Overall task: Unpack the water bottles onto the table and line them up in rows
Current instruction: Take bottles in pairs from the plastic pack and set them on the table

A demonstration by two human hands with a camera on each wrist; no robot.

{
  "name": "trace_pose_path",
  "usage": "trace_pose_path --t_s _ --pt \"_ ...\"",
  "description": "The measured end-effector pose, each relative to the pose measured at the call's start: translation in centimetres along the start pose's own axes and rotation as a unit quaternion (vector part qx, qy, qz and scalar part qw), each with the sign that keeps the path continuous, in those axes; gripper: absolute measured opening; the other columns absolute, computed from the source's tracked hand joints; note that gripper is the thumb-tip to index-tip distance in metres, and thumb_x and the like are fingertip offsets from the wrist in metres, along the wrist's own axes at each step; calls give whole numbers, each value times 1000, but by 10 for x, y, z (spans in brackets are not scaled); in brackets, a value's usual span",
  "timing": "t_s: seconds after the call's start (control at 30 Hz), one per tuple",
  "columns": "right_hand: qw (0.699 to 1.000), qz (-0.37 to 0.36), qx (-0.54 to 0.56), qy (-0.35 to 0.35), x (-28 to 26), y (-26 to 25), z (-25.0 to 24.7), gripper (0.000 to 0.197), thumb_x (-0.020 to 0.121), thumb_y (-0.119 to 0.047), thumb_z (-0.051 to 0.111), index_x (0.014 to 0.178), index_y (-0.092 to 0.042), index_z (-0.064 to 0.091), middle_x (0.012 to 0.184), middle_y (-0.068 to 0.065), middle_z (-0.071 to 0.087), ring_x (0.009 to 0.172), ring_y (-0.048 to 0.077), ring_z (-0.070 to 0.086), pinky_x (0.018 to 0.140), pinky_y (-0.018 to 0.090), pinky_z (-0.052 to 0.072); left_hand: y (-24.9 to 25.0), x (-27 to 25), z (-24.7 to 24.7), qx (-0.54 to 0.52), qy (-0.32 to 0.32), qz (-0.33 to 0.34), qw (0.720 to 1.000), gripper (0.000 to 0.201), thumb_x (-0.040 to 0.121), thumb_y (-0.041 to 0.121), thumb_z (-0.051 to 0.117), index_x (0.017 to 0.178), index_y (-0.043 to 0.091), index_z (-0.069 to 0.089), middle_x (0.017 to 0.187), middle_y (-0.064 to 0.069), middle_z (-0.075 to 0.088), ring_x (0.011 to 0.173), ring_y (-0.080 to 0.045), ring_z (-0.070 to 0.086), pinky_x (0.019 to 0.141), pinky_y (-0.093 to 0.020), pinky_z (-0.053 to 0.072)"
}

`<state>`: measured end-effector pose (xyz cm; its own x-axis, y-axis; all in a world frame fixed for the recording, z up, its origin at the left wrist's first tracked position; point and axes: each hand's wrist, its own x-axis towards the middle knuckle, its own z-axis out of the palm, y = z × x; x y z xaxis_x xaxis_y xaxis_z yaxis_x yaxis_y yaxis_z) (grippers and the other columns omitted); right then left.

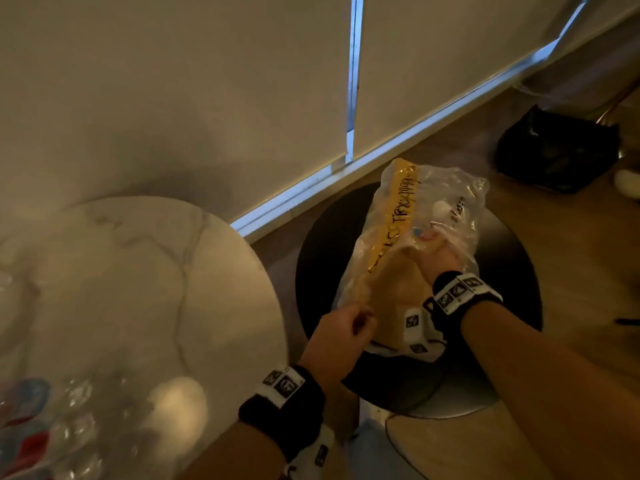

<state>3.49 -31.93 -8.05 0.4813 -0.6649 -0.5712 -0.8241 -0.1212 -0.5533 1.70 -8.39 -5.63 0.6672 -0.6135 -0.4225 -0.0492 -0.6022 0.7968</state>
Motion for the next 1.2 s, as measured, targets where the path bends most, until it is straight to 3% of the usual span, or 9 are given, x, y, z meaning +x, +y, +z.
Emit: trace_pose_path --t_s 0.07,0.17,0.27,0.37,0.5,0.67,0.9,1.07,1.2 --pt "999 12 9 -34 6 -12 1 47 81 -61 58 119 -34 54 119 3 55 94 29 53 61 35 45 2 23 2 7 -4 -1 1000 34 100 38 53 129 22 60 117 3 68 106 -9 64 97 -31 53" --pt "994 -12 42 -96 15 -15 -4 37 92 -43 54 124 -25 58 132 9 54 118 35 50 98 47 43 9 65 10 39 -14 -20 999 58 93 58 42 142 25 46 138 -2 59 125 -19 57 108 -46 46" --pt "996 10 23 -84 12 0 -2 54 67 -69 64 113 -39 62 116 -1 62 103 29 58 89 48 47 7 99 10 89 22 -21 996 47 92 64 32 132 43 42 143 3 52 131 -19 51 110 -50 41" --pt "986 -63 -34 -148 4 16 -2 57 64 -60 72 115 -37 58 114 -5 63 105 23 60 95 48 47 20 118 2 97 30 -48 994 32 97 47 39 115 28 57 125 -9 63 115 -26 60 103 -47 47" --pt "961 -175 -60 -204 -32 34 -14 71 69 -29 84 131 -31 50 124 -12 57 113 3 53 99 18 38 35 134 1 130 22 -76 988 25 97 22 49 95 6 68 97 -15 70 89 -31 65 88 -43 53" --pt "938 -207 -80 -267 -57 66 -31 71 66 -36 84 126 -45 46 128 -20 54 120 3 51 104 28 42 55 151 12 74 -22 -82 994 32 99 38 53 126 22 61 121 6 59 115 -14 53 101 -32 40" --pt "942 -239 -83 -220 -62 87 -61 67 67 -43 83 122 -45 45 117 -20 62 106 -1 62 93 26 52 51 193 25 116 97 -201 968 63 69 90 33 98 42 61 105 4 64 96 -27 59 93 -46 49" --pt "955 -229 -52 -179 -53 81 -77 65 68 -33 85 119 -46 47 112 -20 62 102 -1 60 88 21 48 56 181 26 167 -63 -142 974 32 92 39 64 117 20 60 113 -5 63 108 -27 60 98 -44 49" --pt "961 -215 -41 -167 -43 72 -87 72 69 -23 86 124 -45 45 106 -27 59 99 -4 57 82 12 42 45 162 13 183 -183 -55 964 82 73 18 83 141 27 39 133 -4 59 122 -26 55 104 -48 46"
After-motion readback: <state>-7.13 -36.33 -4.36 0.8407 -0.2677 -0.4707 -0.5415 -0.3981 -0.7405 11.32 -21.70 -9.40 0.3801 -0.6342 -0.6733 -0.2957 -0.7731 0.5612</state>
